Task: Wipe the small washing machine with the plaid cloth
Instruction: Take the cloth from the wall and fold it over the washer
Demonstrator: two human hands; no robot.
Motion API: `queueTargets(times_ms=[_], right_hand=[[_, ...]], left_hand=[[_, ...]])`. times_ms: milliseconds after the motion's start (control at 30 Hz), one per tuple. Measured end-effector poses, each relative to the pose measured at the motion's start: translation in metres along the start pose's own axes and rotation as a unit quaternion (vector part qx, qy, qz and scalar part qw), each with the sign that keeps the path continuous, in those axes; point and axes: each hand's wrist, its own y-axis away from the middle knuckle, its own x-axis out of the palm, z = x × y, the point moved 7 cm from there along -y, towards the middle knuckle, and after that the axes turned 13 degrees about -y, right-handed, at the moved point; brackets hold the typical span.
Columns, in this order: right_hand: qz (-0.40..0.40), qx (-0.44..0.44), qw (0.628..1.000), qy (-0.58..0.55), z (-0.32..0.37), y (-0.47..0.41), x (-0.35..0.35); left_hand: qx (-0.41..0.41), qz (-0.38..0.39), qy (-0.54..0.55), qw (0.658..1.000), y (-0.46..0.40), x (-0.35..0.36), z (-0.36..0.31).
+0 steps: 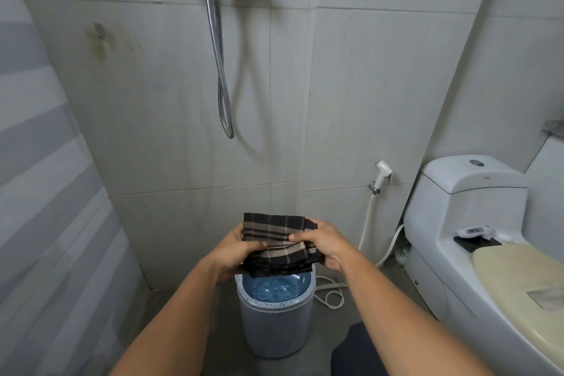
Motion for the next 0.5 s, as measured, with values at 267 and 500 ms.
queueTargets(times_ms=[267, 500], right_hand=[[0.015, -0.077, 0.991, 0.110, 0.001, 0.000, 0.011], [0.014, -0.125, 0.964, 0.236, 0.006, 0.005, 0.016]], left_hand=[[-0.095, -0.060, 0.154, 0.982, -0.001, -0.006, 0.004], [-0.057, -0.046, 0.238, 0.969, -0.006, -0.008, 0.001]])
